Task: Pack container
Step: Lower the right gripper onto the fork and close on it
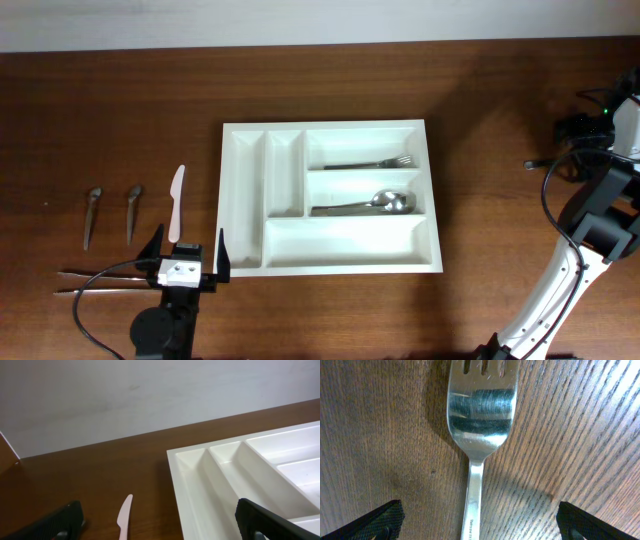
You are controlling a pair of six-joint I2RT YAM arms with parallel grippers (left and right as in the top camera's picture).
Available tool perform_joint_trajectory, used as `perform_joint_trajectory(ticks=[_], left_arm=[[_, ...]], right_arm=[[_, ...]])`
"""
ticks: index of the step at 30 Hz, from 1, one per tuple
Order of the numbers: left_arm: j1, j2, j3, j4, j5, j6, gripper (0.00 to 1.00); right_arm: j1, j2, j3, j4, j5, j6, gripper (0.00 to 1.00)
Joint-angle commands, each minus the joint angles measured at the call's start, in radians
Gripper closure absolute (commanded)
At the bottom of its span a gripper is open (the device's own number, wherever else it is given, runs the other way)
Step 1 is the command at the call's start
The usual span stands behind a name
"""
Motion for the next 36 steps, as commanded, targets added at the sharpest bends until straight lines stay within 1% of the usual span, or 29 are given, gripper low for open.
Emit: perform_joint_trajectory(ticks=[1, 18, 27, 30, 33, 36], left_arm=[[0.006, -0.007, -0.008, 0.003, -0.007, 0.016, 0.01], [0.006, -0.007, -0.008, 0.003, -0.007, 0.016, 0.01], [0.006, -0.007, -0.008, 0.003, -0.007, 0.016, 0.01], [0.006, -0.007, -0.008, 0.003, -0.007, 0.016, 0.01], [0.006, -0.007, -0.008, 0.003, -0.007, 0.016, 0.01], [0.006, -0.007, -0.008, 0.003, -0.007, 0.016, 0.01]], right_arm=[[-0.002, 0.026, -0.005, -0.009, 0.012, 0.008, 0.01], [-0.016, 0.04, -0.005, -0.053, 0.014, -0.004, 0.01], [-0.016, 0.04, -0.005, -0.052, 0.039, -0.045, 0.0], [-0.016, 0.04, -0.005, -0.043, 0.039, -0.045, 0.12], [-0.016, 0.04, -0.006, -0.034, 0.039, -0.045, 0.28], [-0.016, 0.04, -0.005, -0.024, 0.039, -0.045, 0.38]])
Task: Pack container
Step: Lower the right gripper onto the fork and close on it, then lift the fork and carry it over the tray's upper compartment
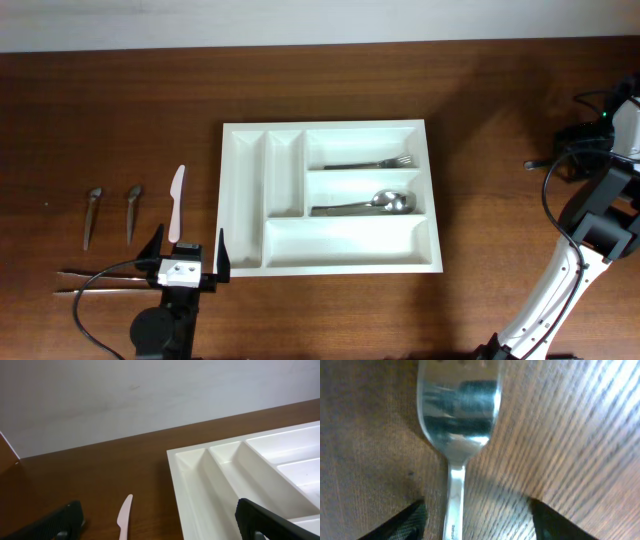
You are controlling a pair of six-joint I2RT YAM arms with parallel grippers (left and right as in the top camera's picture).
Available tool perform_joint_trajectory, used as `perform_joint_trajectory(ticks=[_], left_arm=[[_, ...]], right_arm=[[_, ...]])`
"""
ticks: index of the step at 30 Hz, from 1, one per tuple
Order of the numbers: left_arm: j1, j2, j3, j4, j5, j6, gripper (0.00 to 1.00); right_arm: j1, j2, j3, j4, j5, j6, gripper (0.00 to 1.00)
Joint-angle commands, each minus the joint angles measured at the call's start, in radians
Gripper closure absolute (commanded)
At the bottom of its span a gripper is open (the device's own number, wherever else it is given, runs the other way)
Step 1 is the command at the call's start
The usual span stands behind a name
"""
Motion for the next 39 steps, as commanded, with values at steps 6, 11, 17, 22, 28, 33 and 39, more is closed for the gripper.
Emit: perform_joint_trajectory(ticks=[6, 11, 17, 22, 28, 33, 39], left_arm=[[0.006, -0.007, -0.008, 0.003, -0.007, 0.016, 0.01], [0.006, -0.007, -0.008, 0.003, -0.007, 0.016, 0.01], [0.006, -0.007, -0.008, 0.003, -0.007, 0.016, 0.01], [0.006, -0.007, -0.008, 0.003, -0.007, 0.016, 0.01], [0.006, -0.007, -0.008, 0.003, -0.007, 0.016, 0.01], [0.006, -0.007, -0.008, 0.003, -0.007, 0.016, 0.01], [0.006, -0.007, -0.008, 0.003, -0.007, 0.016, 0.01]], right_arm=[[-0.008, 0.024, -0.005, 0.019, 0.027, 0.0, 0.66], [-0.008, 0.024, -0.005, 0.03, 0.027, 0.001, 0.79], [-0.008, 0.024, -0.005, 0.038, 0.027, 0.0, 0.96], [-0.008, 0.024, -0.005, 0.038, 0.027, -0.003, 0.96], [-0.007, 0.022, 0.041, 0.013, -0.035, -0.003, 0.96], [0.0, 0.015, 0.152, -0.058, -0.091, -0.003, 0.96], [0.029, 0.011, 0.351, -0.183, -0.108, -0.003, 0.96]])
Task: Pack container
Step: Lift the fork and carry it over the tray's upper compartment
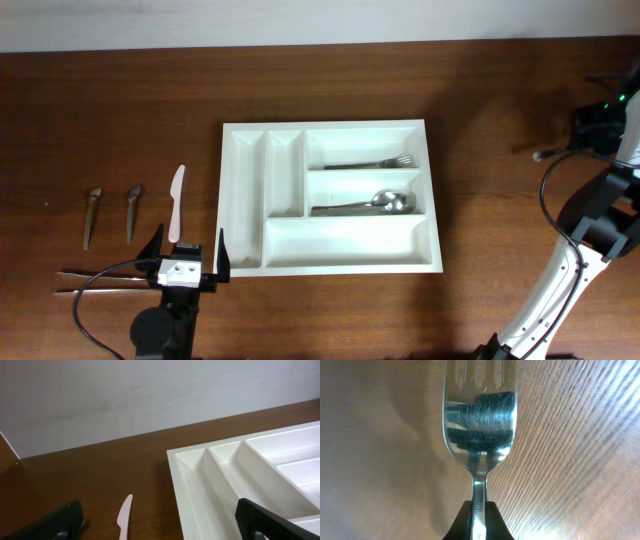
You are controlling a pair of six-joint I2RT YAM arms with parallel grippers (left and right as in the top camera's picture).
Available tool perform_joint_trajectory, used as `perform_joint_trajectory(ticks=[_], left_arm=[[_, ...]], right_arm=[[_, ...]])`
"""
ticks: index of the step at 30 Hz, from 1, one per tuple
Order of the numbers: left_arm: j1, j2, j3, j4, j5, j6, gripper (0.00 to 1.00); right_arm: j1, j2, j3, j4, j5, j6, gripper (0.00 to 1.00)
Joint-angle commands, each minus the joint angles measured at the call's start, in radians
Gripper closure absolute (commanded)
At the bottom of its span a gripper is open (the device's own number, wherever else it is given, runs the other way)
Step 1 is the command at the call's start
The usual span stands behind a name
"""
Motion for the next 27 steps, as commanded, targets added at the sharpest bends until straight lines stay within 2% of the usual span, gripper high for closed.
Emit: perform_joint_trajectory(ticks=[1, 9, 16, 27], left_arm=[[0.006, -0.007, -0.008, 0.003, -0.007, 0.016, 0.01], [0.006, -0.007, -0.008, 0.003, -0.007, 0.016, 0.01], [0.006, -0.007, -0.008, 0.003, -0.007, 0.016, 0.01], [0.006, -0.007, -0.008, 0.003, -0.007, 0.016, 0.01]], right_arm=[[0.031, -0.005, 0.134, -0.063, -0.04, 0.004, 0.96], [0.154, -0.005, 0.385, -0.263, -0.058, 0.017, 0.96], [0.311, -0.021, 0.401, -0.27, -0.186, 0.074, 0.96], [0.578, -0.021, 0.401, -0.27, -0.198, 0.375, 0.96]])
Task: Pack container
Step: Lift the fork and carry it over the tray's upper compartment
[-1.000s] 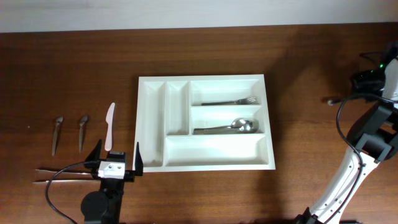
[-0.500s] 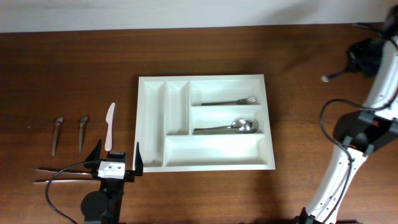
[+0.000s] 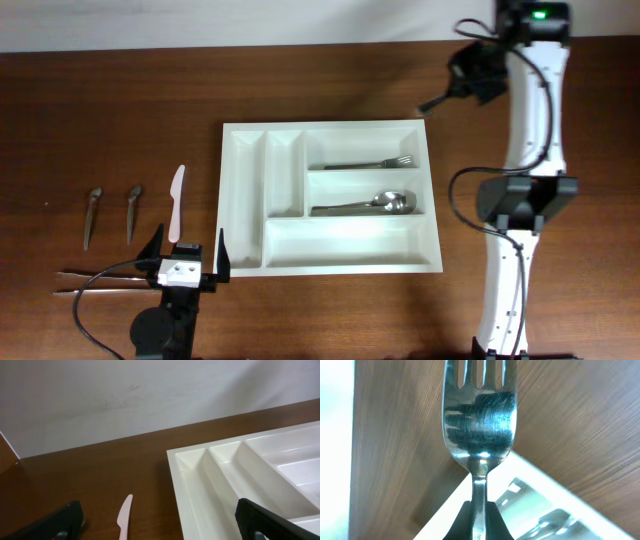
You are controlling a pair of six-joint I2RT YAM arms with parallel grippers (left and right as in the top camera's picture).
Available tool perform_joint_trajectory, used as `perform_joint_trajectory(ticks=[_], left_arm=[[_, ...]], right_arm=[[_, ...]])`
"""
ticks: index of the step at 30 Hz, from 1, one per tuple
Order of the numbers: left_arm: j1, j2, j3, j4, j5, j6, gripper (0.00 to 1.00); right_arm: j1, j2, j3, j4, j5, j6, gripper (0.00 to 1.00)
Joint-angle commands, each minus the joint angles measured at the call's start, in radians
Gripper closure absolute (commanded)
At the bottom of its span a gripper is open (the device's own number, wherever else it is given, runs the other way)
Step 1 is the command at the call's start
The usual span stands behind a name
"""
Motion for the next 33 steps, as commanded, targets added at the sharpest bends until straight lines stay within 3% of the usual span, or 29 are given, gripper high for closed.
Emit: perform_joint_trajectory(ticks=[1, 10, 19, 33], left_arm=[[0.006, -0.007, -0.008, 0.003, -0.007, 0.016, 0.01], [0.006, -0.007, -0.008, 0.003, -0.007, 0.016, 0.01], [0.006, -0.007, -0.008, 0.003, -0.007, 0.016, 0.01], [0.006, -0.007, -0.008, 0.003, -0.007, 0.016, 0.01]], right_arm=[[0.074, -0.021, 0.017, -0.006, -0.016, 0.153, 0.96], [0.249, -0.02, 0.013, -0.006, 0.027, 0.364, 0.96], [0.279, -0.02, 0.013, -0.006, 0.042, 0.491, 0.96], [0.277, -0.014, -0.098, -0.006, 0.116, 0.503, 0.95]])
